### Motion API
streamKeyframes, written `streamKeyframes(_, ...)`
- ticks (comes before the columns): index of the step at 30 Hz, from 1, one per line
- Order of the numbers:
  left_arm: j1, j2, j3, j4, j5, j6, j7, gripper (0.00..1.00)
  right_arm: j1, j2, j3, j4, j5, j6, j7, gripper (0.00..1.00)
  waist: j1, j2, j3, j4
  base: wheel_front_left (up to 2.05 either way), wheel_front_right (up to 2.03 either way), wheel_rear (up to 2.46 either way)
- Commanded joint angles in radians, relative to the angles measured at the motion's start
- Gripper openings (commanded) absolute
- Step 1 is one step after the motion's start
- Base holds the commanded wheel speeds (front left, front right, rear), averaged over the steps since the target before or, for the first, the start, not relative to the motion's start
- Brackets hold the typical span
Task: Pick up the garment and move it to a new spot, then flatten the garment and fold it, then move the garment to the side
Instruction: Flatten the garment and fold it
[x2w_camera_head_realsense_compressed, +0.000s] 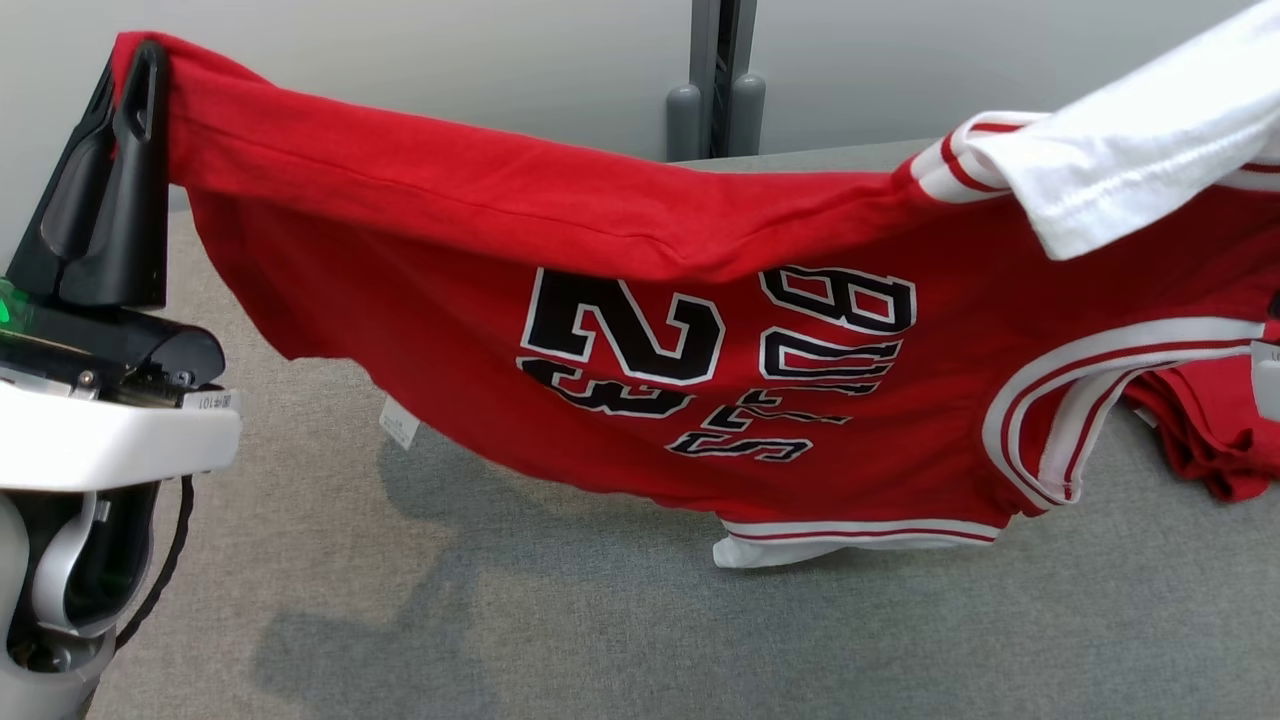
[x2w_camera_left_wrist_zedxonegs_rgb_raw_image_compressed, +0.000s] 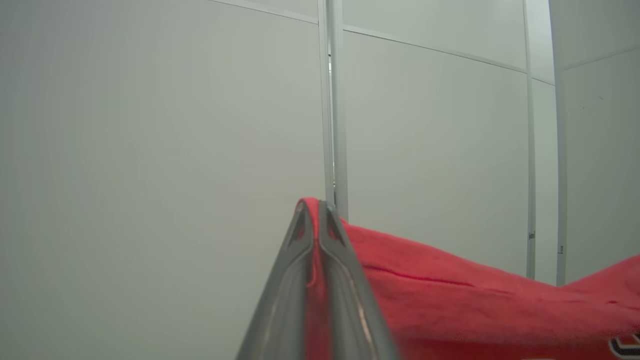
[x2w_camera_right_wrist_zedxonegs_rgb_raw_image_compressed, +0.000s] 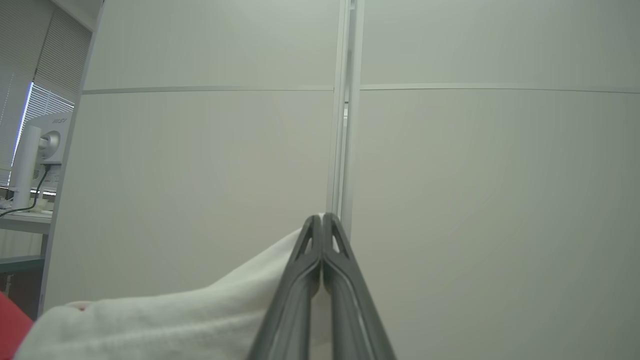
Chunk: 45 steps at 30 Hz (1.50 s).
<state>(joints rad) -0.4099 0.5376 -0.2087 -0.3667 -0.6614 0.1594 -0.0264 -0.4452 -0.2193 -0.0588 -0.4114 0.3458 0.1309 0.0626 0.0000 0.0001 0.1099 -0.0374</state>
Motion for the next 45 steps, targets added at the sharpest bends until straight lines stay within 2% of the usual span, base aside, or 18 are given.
streamKeyframes(1, -0.023, 0.0, 0.001, 0.0, 0.0, 0.005, 0.002, 0.0, -0.015, -0.004, 0.003, 0.004, 0.007, 0.0, 0.006, 0.0, 0.0, -0.0001, 0.002, -0.001, 0.0, 0.0, 0.0)
streamKeyframes(5, -0.087, -0.008, -0.013, 0.039, -0.01, -0.018, 0.012, 0.0, -0.089, -0.018, 0.021, 0.061, 0.026, 0.0, -0.001, 0.0, 0.0, -0.0001, 0.027, -0.002, 0.0, 0.0, 0.0)
streamKeyframes(9, -0.212, -0.028, -0.034, 0.138, -0.017, -0.059, 0.014, 0.0, -0.215, -0.051, 0.05, 0.174, 0.055, 0.0, -0.025, 0.0, 0.0, -0.0001, 0.068, 0.003, 0.0, 0.0, 0.0)
streamKeyframes(17, -0.564, -0.1, -0.083, 0.464, 0.024, -0.142, -0.039, 0.0, -0.585, -0.122, 0.179, 0.482, 0.079, 0.0, -0.142, 0.0, 0.0, -0.0001, 0.167, 0.016, 0.0, 0.0, 0.0)
streamKeyframes(22, -0.759, -0.155, -0.106, 0.72, 0.054, -0.181, -0.103, 0.0, -0.818, -0.108, 0.285, 0.717, 0.098, 0.0, -0.24, 0.0, 0.0, -0.0001, 0.213, 0.021, 0.0, 0.0, 0.0)
streamKeyframes(29, -0.929, -0.209, -0.114, 1.055, 0.054, -0.216, -0.16, 0.0, -1.027, -0.011, 0.326, 1.052, 0.124, 0.0, -0.316, 0.0, 0.0, -0.0001, 0.257, 0.004, 0.0, 0.0, 0.0)
streamKeyframes(30, -0.929, -0.209, -0.114, 1.055, 0.054, -0.216, -0.16, 0.0, -1.027, -0.011, 0.326, 1.052, 0.124, 0.0, -0.316, 0.0, 0.0, -0.0001, 0.257, 0.004, 0.0, 0.0, 0.0)
streamKeyframes(33, -0.945, -0.228, -0.117, 1.166, 0.044, -0.232, -0.179, 0.0, -1.04, 0.018, 0.355, 1.159, 0.136, 0.0, -0.323, 0.0, 0.0, -0.0001, 0.271, -0.002, 0.0, 0.0, 0.0)
streamKeyframes(37, -0.911, -0.254, -0.12, 1.276, 0.025, -0.256, -0.204, 0.0, -0.983, 0.035, 0.401, 1.24, 0.182, 0.0, -0.329, 0.0, 0.0, -0.0001, 0.294, -0.003, 0.0, 0.0, 0.0)
streamKeyframes(40, -0.856, -0.275, -0.119, 1.332, 0.008, -0.269, -0.223, 0.0, -0.915, 0.036, 0.42, 1.261, 0.243, 0.0, -0.328, 0.0, 0.0, -0.0001, 0.303, -0.002, 0.0, 0.0, 0.0)
streamKeyframes(45, -0.695, -0.311, -0.101, 1.382, -0.015, -0.283, -0.238, 0.0, -0.696, 0.041, 0.456, 1.27, 0.359, 0.0, -0.329, 0.0, 0.0, -0.0001, 0.297, 0.003, 0.0, 0.0, 0.0)
